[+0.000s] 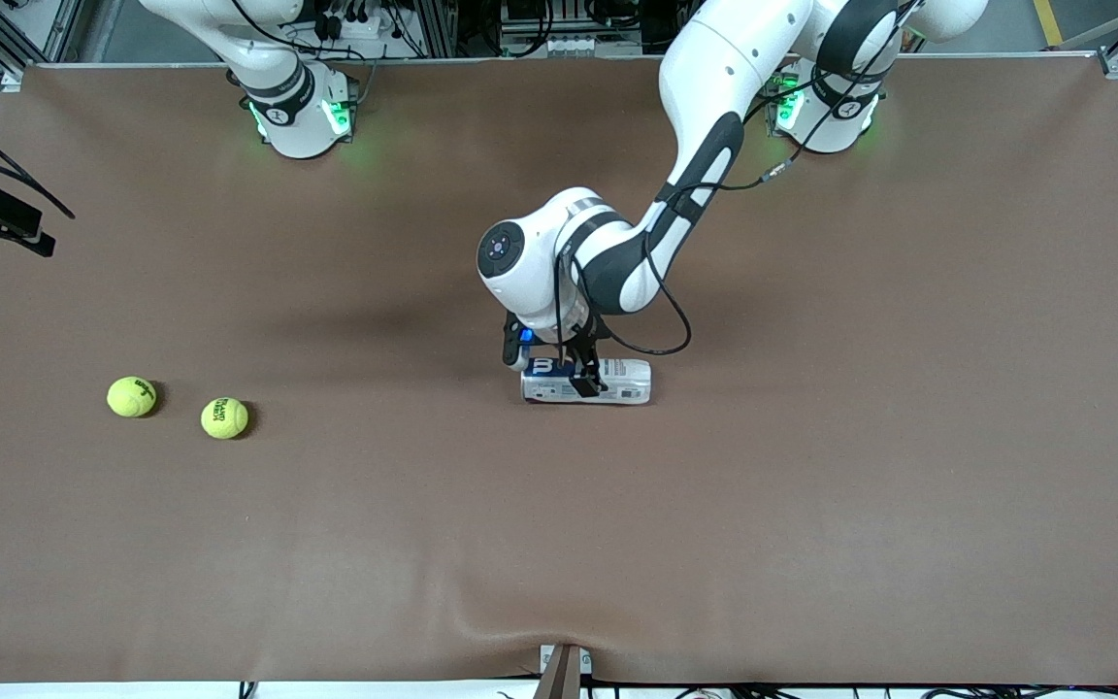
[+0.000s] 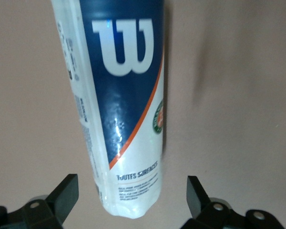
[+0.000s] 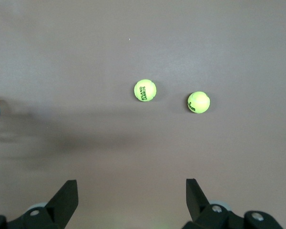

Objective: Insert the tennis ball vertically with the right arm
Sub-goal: 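Grasp the can with the left gripper and stand it upright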

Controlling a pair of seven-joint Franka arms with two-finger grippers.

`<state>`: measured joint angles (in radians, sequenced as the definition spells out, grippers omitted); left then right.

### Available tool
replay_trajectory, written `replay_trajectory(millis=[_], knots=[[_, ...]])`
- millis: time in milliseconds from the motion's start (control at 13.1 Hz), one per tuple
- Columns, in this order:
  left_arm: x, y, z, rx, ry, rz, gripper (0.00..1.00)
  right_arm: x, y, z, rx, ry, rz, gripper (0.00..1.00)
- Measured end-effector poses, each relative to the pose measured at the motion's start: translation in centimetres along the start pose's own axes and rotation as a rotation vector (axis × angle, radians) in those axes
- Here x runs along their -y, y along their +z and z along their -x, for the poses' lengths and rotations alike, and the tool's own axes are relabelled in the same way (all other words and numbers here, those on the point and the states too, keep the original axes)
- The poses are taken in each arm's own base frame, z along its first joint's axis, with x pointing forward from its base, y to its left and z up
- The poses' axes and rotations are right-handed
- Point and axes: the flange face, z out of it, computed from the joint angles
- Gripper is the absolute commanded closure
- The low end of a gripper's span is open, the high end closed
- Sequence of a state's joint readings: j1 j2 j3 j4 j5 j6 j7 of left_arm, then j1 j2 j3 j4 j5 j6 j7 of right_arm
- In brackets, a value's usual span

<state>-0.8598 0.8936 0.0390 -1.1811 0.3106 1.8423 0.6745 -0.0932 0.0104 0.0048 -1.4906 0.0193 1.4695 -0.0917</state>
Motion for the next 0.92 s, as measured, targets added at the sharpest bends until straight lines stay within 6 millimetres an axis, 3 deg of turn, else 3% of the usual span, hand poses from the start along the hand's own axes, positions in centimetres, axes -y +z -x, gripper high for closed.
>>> replay_trajectory(millis=[918], knots=[[0.2,3.6,-0.5,0.023,0.053,0.006,0.0,0.6,1.4,-0.9,0.026,-0.014,-0.003,0.0]])
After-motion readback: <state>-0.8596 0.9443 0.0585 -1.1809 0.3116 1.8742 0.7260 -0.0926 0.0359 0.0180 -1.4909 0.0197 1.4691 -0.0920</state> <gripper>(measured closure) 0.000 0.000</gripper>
